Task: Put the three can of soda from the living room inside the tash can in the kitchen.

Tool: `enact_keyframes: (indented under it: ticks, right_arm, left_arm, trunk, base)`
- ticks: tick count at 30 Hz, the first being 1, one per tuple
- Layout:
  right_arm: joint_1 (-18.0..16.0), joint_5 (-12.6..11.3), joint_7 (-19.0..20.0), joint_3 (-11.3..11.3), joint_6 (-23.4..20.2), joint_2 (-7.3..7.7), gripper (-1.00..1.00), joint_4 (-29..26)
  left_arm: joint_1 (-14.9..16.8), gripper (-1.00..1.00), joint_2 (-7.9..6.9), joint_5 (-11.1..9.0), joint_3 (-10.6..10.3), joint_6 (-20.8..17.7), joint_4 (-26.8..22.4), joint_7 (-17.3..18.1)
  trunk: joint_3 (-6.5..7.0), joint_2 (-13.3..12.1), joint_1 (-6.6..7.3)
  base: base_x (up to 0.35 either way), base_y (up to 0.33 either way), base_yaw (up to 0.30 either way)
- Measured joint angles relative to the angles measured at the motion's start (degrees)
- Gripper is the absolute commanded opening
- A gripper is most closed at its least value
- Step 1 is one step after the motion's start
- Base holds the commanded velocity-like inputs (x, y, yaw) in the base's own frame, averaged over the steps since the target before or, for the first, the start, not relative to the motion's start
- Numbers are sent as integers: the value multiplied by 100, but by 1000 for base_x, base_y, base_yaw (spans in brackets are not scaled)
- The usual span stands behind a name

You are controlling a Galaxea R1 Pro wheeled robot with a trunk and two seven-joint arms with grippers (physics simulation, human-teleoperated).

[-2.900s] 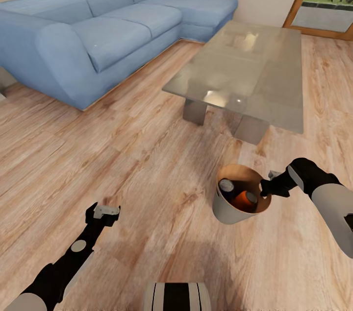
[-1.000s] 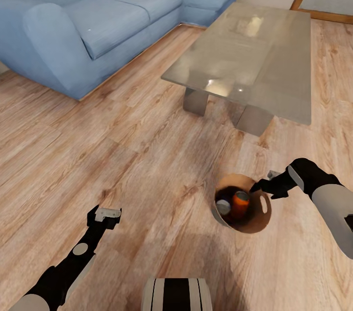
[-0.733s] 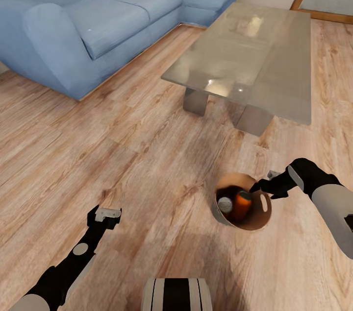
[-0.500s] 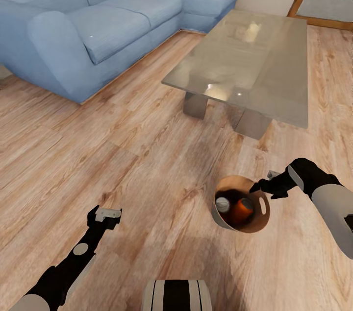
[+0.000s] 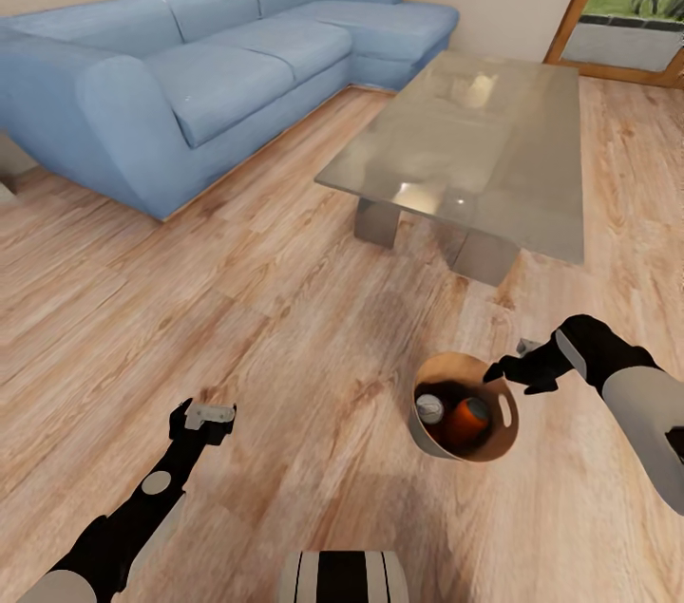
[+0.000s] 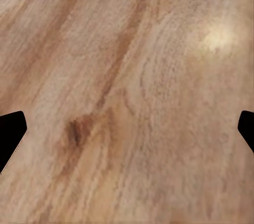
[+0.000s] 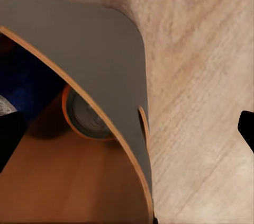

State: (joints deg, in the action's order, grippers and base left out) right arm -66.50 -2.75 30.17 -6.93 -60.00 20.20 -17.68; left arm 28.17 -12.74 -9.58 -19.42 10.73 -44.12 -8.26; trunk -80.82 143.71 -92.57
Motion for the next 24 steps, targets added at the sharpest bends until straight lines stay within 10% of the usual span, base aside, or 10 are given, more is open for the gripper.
enact_keyframes:
  ticks: [24]
  right_arm:
    - [57,2,-11,-9,0,-5,100,-34]
  left_arm:
    - [4,100,0,0,-26,-30,8,8]
  trunk:
    - [532,-32,62]
  base:
    - [0,0,0]
